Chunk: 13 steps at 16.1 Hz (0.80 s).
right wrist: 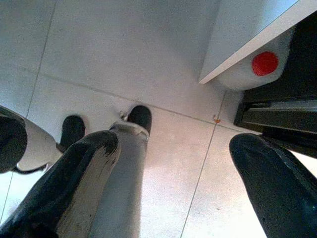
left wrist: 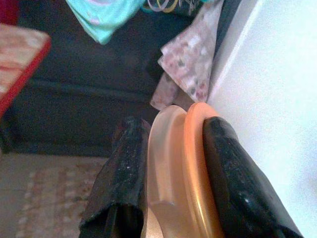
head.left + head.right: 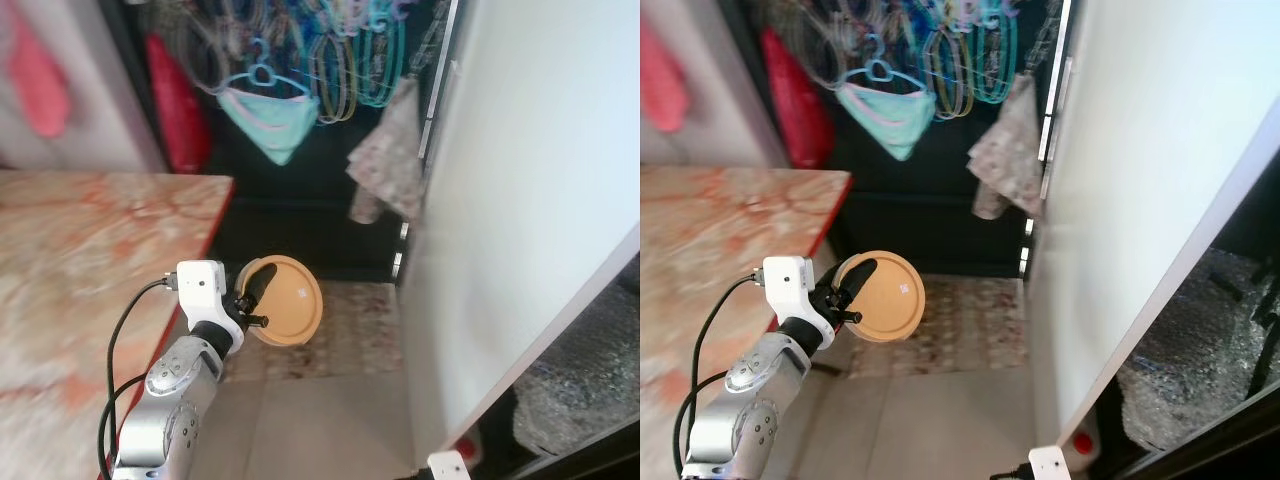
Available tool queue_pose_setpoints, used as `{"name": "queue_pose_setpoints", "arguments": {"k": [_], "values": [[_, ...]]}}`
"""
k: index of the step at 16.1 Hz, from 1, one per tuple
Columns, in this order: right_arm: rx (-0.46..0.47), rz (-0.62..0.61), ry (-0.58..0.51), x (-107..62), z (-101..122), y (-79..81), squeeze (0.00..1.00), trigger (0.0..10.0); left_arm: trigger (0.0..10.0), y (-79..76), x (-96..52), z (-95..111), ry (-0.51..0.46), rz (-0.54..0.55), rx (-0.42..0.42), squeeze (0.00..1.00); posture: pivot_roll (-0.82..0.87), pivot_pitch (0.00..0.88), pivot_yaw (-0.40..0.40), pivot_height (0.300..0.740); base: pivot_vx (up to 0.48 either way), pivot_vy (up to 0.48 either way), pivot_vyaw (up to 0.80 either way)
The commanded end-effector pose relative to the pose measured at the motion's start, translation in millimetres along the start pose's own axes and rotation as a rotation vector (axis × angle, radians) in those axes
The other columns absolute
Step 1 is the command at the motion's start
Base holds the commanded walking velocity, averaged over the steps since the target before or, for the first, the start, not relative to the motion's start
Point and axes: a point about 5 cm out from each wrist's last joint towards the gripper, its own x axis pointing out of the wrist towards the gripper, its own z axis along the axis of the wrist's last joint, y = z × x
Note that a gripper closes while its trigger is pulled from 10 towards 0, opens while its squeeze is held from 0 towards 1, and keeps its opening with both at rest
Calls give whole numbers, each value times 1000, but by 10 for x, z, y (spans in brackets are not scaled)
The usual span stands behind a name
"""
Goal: Restocking fridge
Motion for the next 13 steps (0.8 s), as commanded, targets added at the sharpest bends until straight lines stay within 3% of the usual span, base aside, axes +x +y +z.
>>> {"name": "queue_pose_setpoints", "arguments": {"k": [1, 3, 6, 10, 13], "values": [[-2, 12, 3, 3, -8, 38, 0, 10000, 10000, 92, -36, -32, 15, 29, 34, 0, 85, 18, 62, 740, 0, 0, -800], [-3, 10, 4, 2, -11, 32, 0, 10000, 10000, 101, -47, -15, 9, 29, 58, 0, 92, 18, 60, 740, 0, 0, -800], [-6, 13, 4, 1, -11, 31, 0, 10000, 10000, 115, -41, -9, 2, 46, 58, 0, 89, 18, 59, 740, 0, -412, -800], [-6, 17, 4, 2, -10, 34, 0, 10000, 10000, 113, -33, -29, 9, 41, 57, 0, 89, 18, 61, 740, 0, 0, -800], [-6, 17, 4, 2, -11, 38, 0, 10000, 10000, 130, -31, -23, 8, 45, 60, 0, 89, 18, 61, 740, 0, 0, 0]]}}
